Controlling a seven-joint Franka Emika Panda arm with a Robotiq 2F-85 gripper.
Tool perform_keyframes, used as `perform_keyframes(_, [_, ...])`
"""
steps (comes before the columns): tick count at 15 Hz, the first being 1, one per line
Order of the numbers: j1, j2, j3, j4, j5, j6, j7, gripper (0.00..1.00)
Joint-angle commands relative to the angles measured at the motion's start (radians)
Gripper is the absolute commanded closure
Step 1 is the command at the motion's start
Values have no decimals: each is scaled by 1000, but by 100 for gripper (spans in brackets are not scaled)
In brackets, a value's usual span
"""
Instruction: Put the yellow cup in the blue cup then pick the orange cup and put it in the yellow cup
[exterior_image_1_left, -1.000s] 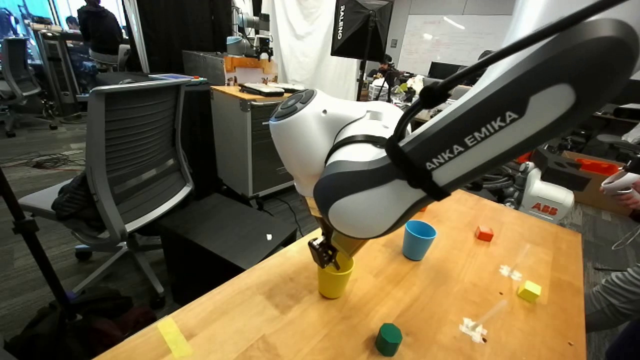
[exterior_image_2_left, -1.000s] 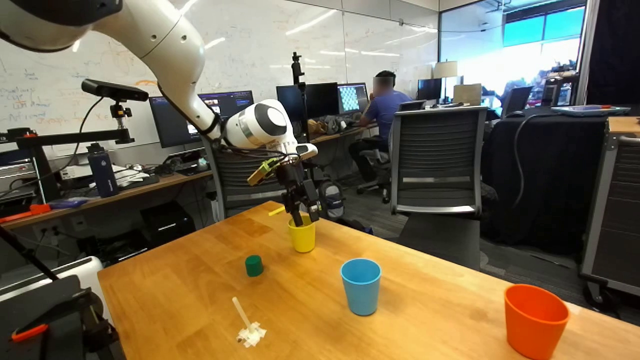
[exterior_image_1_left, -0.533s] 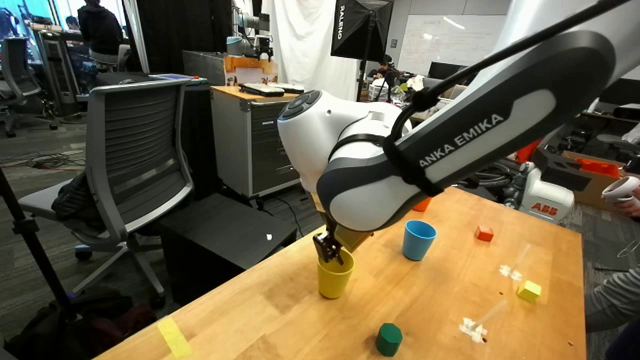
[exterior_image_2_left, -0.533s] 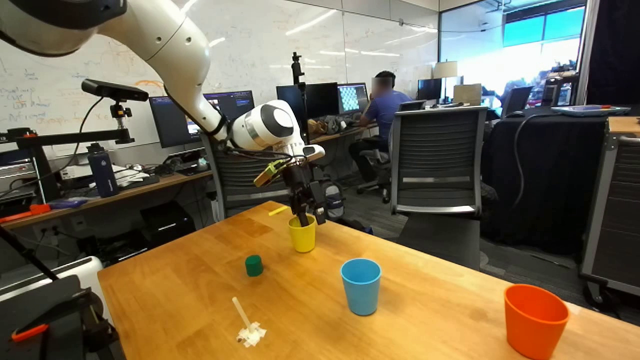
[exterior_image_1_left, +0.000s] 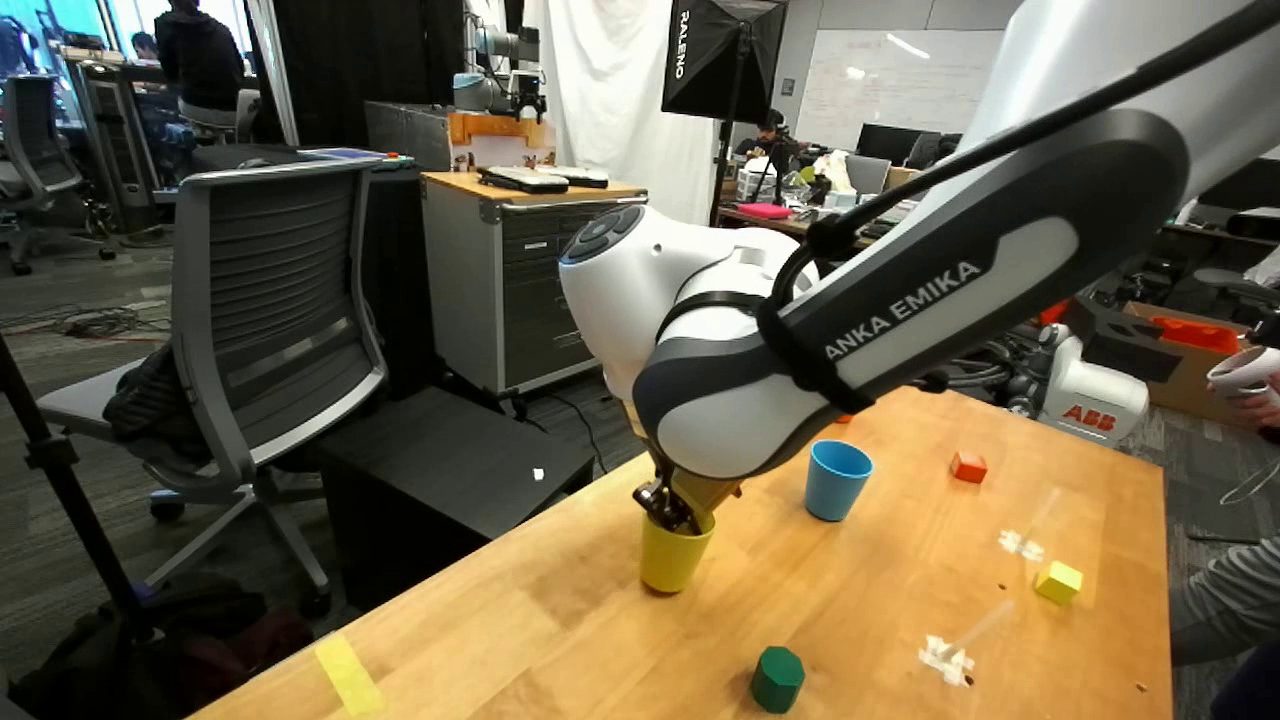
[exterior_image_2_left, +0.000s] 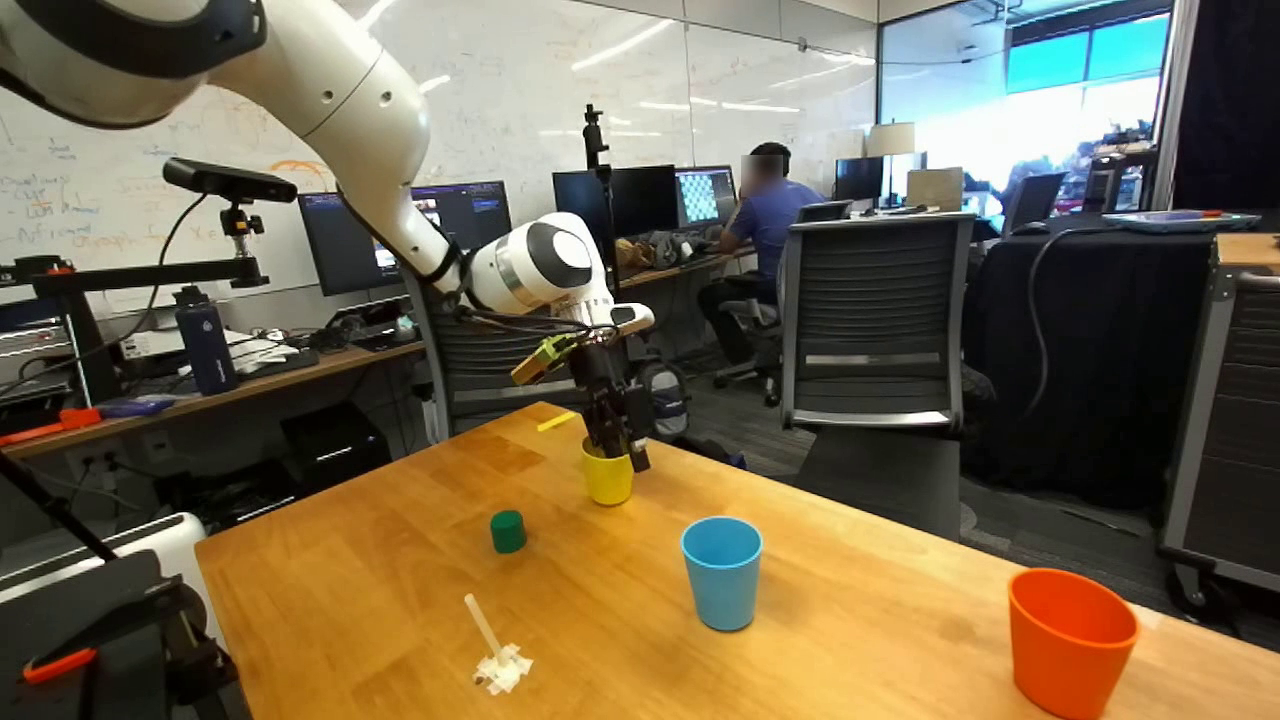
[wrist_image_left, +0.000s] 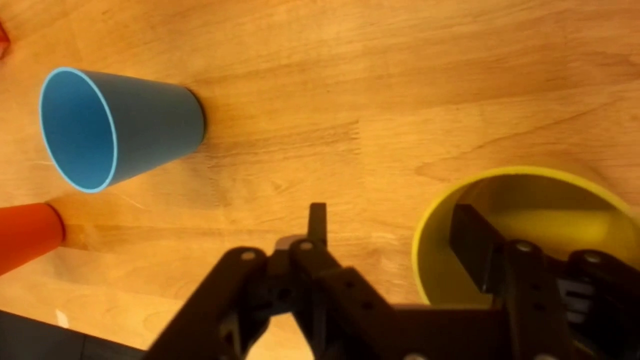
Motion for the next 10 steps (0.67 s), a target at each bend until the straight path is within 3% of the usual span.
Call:
perform_keyframes(1, [16,15,-22,44,14,-12,-15,66])
perform_keyframes(5, [15,16,-23,56,17,-10,-9,91])
perform_keyframes(7, [15,15,-23,60,17,-7,-9,95])
perform_keyframes(8, [16,15,-22,68,18,-8,-8,90])
perform_keyframes(10, [19,22,-20,87,19,-13,-14,91])
